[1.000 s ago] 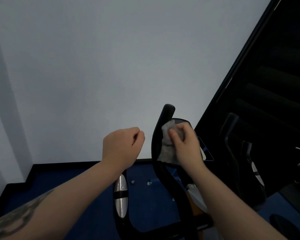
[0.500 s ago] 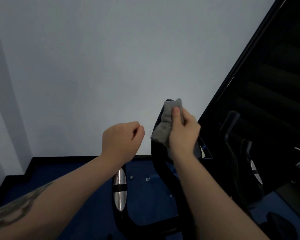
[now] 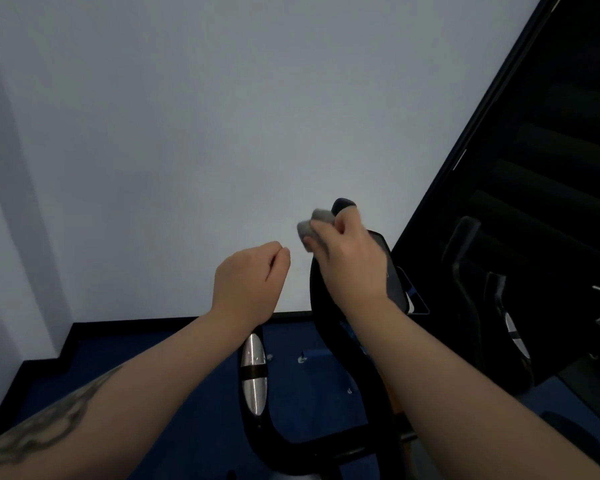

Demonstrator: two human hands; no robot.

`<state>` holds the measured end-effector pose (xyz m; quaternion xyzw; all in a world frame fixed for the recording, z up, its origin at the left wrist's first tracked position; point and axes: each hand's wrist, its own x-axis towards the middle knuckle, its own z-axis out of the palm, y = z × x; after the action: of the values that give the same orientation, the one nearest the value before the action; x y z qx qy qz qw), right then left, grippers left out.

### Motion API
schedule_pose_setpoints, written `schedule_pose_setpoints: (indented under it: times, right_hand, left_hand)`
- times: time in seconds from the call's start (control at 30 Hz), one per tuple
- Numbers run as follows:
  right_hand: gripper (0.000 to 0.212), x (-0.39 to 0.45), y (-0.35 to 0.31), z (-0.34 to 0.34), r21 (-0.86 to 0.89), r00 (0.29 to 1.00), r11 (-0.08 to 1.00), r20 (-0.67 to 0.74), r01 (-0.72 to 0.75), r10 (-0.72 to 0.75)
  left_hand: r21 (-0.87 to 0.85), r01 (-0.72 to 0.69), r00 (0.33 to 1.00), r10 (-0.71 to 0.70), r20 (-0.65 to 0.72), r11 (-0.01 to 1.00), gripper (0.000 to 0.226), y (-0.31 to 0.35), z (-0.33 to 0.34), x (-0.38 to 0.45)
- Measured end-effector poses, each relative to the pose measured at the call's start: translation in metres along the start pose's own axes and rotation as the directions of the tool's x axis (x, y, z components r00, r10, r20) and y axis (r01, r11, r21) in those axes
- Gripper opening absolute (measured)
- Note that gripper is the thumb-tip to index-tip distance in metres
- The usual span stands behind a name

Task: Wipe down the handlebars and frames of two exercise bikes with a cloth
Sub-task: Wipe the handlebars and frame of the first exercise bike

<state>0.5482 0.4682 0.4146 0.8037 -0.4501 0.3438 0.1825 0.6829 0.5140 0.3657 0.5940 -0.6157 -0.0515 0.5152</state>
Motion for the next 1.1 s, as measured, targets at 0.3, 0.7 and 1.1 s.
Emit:
schedule_pose_setpoints:
  times: [0.3, 0.7, 1.1]
  right_hand:
    - [0.015, -0.002, 0.008, -0.010, 0.109, 0.999, 0.993, -0.008, 0.043, -0.043]
    - [0.014, -0.020, 0.051, -0.036, 0.533, 0.823, 0.805, 0.559, -0.262, -0.102]
    - [0.017, -0.146, 0.070, -0.070, 0.534, 0.828, 0.749, 0.559, -0.392, 0.035]
  left_hand:
    - [-0.086, -0.046, 0.995, 0.053, 0.082, 0.995, 0.036, -0.009, -0.006, -0.012]
    - [-0.039, 0.027, 0.997, -0.025, 0.067, 0.999, 0.038, -0.005, -0.001, -0.012]
    - [-0.160, -0.012, 1.000, 0.008, -0.024, 0.987, 0.017, 0.052, -0.002, -0.079]
